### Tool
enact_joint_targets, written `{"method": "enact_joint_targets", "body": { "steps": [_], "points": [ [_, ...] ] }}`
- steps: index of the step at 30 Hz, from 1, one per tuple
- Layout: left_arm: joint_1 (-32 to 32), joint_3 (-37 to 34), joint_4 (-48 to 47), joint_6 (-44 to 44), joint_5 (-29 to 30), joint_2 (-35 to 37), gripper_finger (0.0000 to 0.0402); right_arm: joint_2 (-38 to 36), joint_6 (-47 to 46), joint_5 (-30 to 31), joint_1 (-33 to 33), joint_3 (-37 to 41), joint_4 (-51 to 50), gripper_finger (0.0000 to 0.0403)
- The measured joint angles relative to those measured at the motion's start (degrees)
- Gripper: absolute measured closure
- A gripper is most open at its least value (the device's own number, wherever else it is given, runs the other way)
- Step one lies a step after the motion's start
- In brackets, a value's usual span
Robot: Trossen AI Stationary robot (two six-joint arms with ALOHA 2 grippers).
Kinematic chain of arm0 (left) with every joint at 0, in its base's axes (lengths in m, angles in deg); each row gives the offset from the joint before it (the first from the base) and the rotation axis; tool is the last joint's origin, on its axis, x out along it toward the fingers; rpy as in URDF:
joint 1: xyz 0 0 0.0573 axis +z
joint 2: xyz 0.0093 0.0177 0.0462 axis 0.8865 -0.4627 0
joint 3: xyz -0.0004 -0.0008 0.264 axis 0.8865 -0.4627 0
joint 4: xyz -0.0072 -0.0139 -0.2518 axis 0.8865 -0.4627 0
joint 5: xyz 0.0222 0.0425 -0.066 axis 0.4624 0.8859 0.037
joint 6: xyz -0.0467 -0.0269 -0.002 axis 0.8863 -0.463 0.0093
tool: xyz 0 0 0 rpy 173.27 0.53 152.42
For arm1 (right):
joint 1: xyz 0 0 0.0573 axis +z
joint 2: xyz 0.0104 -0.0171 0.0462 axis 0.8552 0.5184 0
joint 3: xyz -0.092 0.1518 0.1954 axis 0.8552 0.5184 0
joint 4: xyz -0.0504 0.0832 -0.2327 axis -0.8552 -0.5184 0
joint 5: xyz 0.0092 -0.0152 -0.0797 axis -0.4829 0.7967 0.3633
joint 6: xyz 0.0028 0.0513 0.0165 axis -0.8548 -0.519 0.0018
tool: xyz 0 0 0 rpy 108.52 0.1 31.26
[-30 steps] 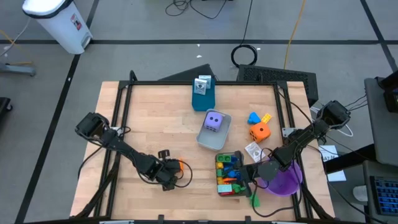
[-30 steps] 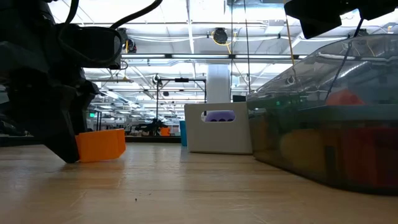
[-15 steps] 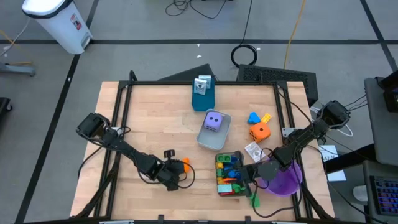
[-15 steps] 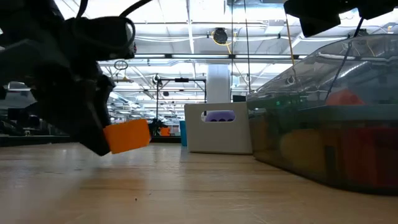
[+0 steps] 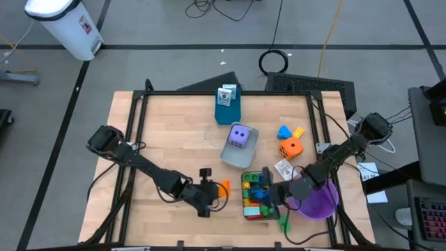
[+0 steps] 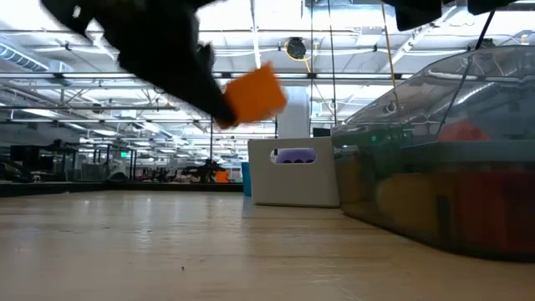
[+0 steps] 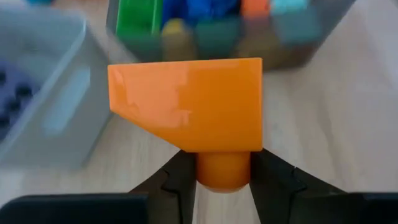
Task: Pick & Place Toys
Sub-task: Put the orange game piece into the black bin
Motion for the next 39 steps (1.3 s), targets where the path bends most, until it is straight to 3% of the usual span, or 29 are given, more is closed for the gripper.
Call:
{"method": "enact_joint_targets", "body": {
  "steps": [6,12,17,24,33,39],
  "points": [
    [-0.08,5.48,0.93,-7.40,-0.50,0.07,0.0267,0.02,0.08,-0.04,-2.89,0.00,-0.27,0.0234],
    [-0.07,6.80,6.72,-13.78,-2.91,0.09,0.0280,0.04,-0.18,-0.85,-6.29,0.00,2.81,0.0234],
    [-0.07,6.81,7.25,-14.27,-3.35,0.09,0.0273,0.04,-1.56,-7.45,-8.81,0.00,5.25,0.0234],
    [0.24,6.83,7.68,-15.17,-3.15,0.11,0.0279,0.07,-5.67,-11.94,-11.47,0.00,5.31,0.0234],
    [2.37,6.81,8.49,-15.67,-3.63,0.11,0.0267,3.66,-6.21,-12.04,-12.24,0.00,8.69,0.0234],
    [2.67,6.80,8.42,-15.65,-4.02,0.11,0.0279,4.39,-6.30,-12.06,-12.85,-0.02,9.10,0.0242]
  ]
}}
